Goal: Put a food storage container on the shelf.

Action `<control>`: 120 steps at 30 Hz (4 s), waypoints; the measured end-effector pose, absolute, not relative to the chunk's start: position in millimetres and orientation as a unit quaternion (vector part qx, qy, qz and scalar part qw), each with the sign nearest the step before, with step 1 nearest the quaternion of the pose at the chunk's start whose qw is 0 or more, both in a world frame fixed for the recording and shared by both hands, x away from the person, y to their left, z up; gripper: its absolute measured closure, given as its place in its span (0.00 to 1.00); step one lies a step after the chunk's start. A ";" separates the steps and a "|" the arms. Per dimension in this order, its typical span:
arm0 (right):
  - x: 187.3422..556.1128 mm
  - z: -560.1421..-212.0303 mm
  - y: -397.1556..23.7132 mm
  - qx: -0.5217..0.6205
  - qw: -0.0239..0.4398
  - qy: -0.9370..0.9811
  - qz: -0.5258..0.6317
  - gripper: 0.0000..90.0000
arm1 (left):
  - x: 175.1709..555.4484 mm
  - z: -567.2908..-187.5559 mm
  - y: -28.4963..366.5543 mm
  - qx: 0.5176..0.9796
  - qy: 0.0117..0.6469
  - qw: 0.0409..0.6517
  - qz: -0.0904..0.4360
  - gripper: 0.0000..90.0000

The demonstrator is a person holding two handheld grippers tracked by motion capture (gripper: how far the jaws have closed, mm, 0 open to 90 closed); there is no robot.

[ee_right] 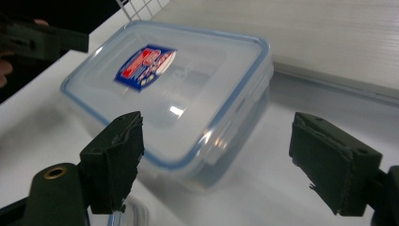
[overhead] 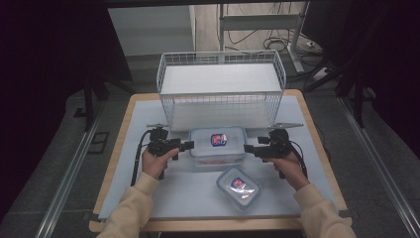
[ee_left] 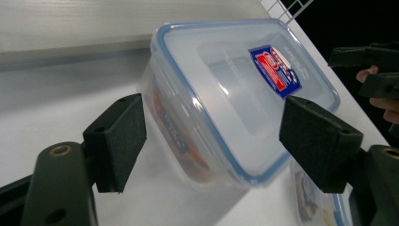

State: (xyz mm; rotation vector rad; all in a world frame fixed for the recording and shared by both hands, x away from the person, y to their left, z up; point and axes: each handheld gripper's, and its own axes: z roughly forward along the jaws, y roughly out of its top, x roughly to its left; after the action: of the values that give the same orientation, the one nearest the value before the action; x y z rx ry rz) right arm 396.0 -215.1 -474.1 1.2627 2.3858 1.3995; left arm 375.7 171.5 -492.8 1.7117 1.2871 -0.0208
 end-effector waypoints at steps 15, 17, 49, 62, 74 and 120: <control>430.6 -492.6 -198.2 0.439 -0.010 0.779 0.447 0.18 | 390.1 -509.2 158.5 0.702 0.539 0.464 -0.036 0.26; 432.8 -494.6 -196.1 0.441 -0.018 0.780 0.444 0.18 | 390.8 -511.9 158.2 0.697 0.539 0.470 -0.047 0.26; 434.3 -498.1 -204.9 0.461 -0.113 0.748 0.464 0.40 | 379.9 -512.8 164.4 0.682 0.528 0.499 -0.079 0.43; 429.5 -494.3 -208.9 0.464 -0.120 0.739 0.474 0.48 | 374.1 -508.2 162.4 0.687 0.522 0.500 -0.067 0.46; 425.0 -490.2 -208.8 0.460 -0.114 0.731 0.490 0.53 | 368.4 -501.1 164.8 0.687 0.521 0.505 -0.039 0.50; 406.2 -418.0 -220.4 0.399 -0.035 0.729 0.554 0.53 | 357.9 -420.6 155.8 0.699 0.464 0.543 0.029 0.52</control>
State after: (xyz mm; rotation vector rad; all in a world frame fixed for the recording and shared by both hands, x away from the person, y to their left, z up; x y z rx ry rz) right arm 406.2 -220.4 -418.0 1.2838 2.3443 1.7818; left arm 357.9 155.8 -420.6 1.6597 1.1026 0.0684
